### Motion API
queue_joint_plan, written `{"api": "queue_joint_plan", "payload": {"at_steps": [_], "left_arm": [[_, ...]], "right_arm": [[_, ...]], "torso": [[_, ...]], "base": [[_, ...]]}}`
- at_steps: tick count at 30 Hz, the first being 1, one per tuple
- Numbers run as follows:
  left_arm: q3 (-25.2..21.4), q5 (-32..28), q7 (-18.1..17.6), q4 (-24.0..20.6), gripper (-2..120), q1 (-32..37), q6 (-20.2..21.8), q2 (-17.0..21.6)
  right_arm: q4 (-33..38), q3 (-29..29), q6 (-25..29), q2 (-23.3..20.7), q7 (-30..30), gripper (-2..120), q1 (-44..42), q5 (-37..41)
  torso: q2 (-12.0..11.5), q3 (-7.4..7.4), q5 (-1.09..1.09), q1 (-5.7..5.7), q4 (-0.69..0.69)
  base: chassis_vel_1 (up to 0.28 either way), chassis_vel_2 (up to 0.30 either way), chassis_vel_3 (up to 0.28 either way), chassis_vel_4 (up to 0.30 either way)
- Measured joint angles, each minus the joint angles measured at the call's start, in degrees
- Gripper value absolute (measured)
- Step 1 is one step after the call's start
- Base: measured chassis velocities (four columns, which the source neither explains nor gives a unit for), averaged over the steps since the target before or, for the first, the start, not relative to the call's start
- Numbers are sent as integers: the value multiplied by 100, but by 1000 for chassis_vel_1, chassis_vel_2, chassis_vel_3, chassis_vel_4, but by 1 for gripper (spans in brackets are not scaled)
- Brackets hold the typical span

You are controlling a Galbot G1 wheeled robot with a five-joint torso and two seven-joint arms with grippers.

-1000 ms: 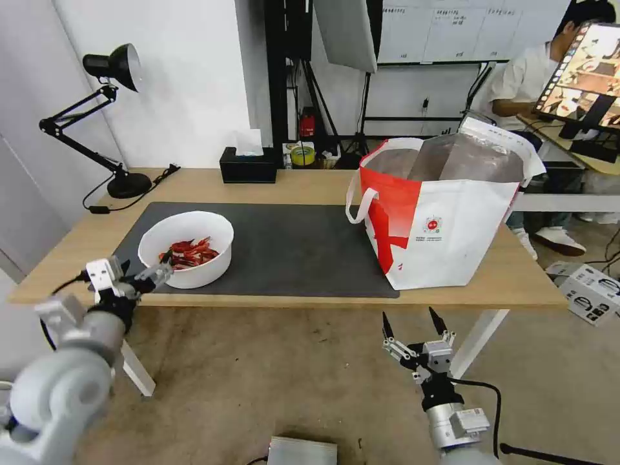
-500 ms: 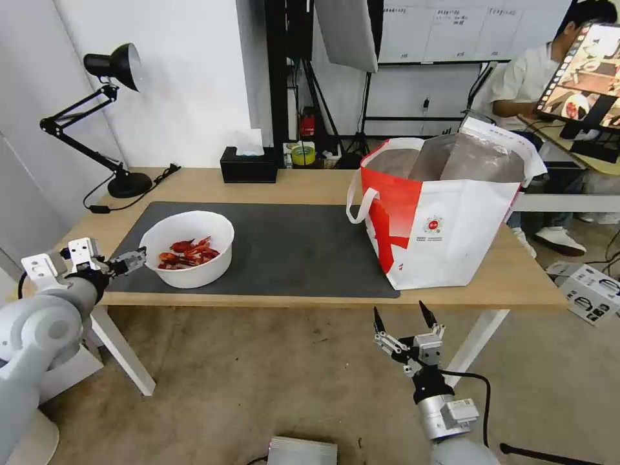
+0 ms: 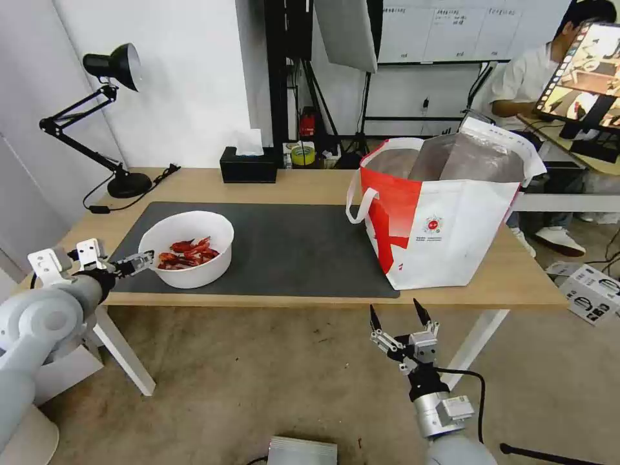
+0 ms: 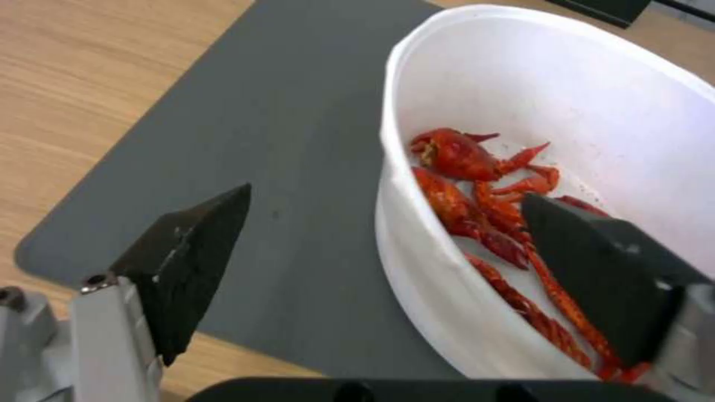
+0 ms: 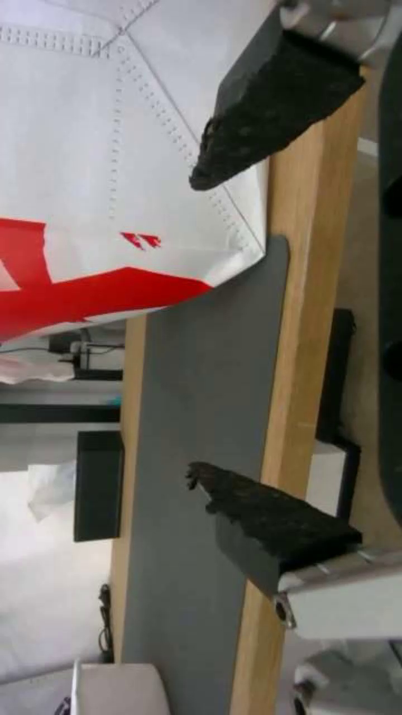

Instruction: Pick up the trash from the table and place it into the takeout bag.

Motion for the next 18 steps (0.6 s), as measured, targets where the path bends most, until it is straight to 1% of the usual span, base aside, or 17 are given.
{"api": "queue_joint_plan", "payload": {"at_steps": [1, 4, 5, 6, 7, 9, 10, 12, 18], "left_arm": [[0, 0, 0, 0, 95, 0, 0, 0], [205, -49, -45, 91, 84, -166, 44, 80], [205, -49, -45, 91, 84, -166, 44, 80], [297, -60, -53, 150, 78, -250, 51, 110], [356, -90, -66, 195, 75, -311, 59, 129], [384, -105, -78, 216, 75, -339, 66, 137], [506, -154, -98, 307, 65, -448, 103, 175], [635, -180, -112, 397, 60, -590, 125, 206], [850, -218, -112, 517, 55, -821, 163, 324]], "right_arm": [[0, 0, 0, 0, 0, 91, 0, 0], [5, 1, 0, 2, 5, 90, -8, -1], [5, 1, 0, 2, 5, 90, -8, -1], [9, 3, 0, 3, 7, 89, -10, -1], [11, 4, 0, 5, 8, 89, -10, -1], [12, 5, 0, 5, 8, 89, -11, -2], [13, 6, 0, 8, 9, 88, -11, -2], [14, 12, 0, 13, 12, 88, -11, -2], [8, 32, 0, 24, 21, 86, -12, -4]], "torso": [[0, 0, 0, 0, 0], [0, 0, 0, 0, 0], [0, 0, 0, 0, 0], [0, 0, 0, 0, 0], [0, 0, 0, 0, 0], [0, 0, 0, 0, 0], [0, 0, 0, 0, -1], [0, 0, 0, 0, 0], [0, 0, 1, 0, -1]], "base": [[0, 0, 0, 0], [0, 0, 0, 0], [0, 0, 0, 0], [0, 0, 0, 0], [0, 0, 0, 0], [0, 0, 0, 0], [0, 0, 0, 0], [0, 0, 0, 0], [0, 0, 0, 0]]}}
